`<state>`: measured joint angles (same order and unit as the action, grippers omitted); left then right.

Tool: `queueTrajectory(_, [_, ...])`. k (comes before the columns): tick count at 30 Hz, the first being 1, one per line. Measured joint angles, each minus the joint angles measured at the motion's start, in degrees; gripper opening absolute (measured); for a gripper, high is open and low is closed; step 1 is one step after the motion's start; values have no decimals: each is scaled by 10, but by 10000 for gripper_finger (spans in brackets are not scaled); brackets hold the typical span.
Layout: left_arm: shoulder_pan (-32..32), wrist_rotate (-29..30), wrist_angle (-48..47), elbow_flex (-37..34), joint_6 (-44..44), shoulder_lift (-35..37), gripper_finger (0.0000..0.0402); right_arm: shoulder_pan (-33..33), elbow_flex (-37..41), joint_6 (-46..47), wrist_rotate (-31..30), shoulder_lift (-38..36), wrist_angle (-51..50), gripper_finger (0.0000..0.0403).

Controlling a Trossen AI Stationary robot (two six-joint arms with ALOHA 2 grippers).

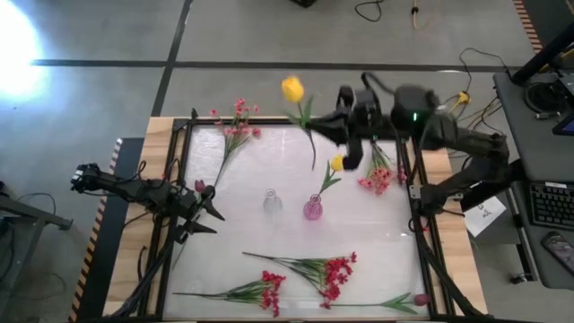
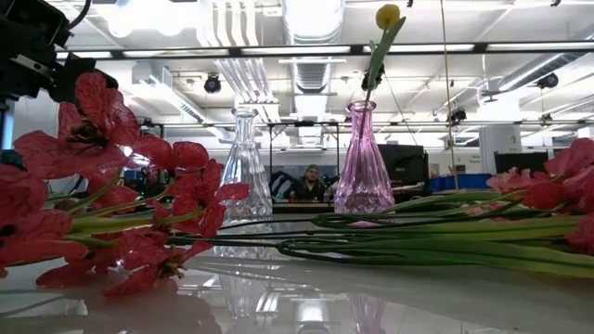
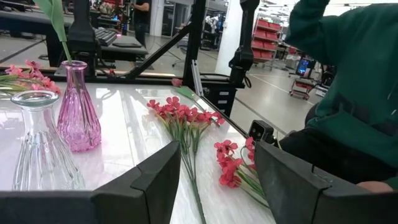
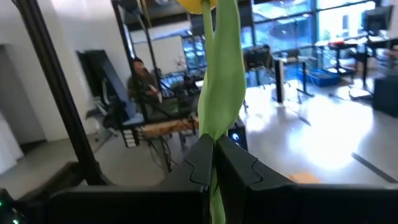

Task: Sort flowers into vase by color
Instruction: Put the yellow flower into the purple vase

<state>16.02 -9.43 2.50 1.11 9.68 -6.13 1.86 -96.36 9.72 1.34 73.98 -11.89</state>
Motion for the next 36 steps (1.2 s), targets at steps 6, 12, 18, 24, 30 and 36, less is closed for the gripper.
queueTrajectory(6, [0, 0, 0, 0, 0, 0, 194, -88, 165, -35, -128, -48, 113, 9])
queueTrajectory(12, [0, 0, 0, 0, 0, 0, 194, -109, 308, -29, -151, -82, 240, 9])
queueTrajectory(18, [0, 0, 0, 0, 0, 0, 194, -109, 414, -9, -181, -114, 324, 9])
queueTrajectory(24, [0, 0, 0, 0, 0, 0, 194, -108, 484, 3, -196, -131, 393, 9])
queueTrajectory(30, [0, 0, 0, 0, 0, 0, 194, -107, 508, -18, -220, -129, 414, 9])
queueTrajectory(36, [0, 0, 0, 0, 0, 0, 194, -107, 508, -23, -224, -113, 416, 9])
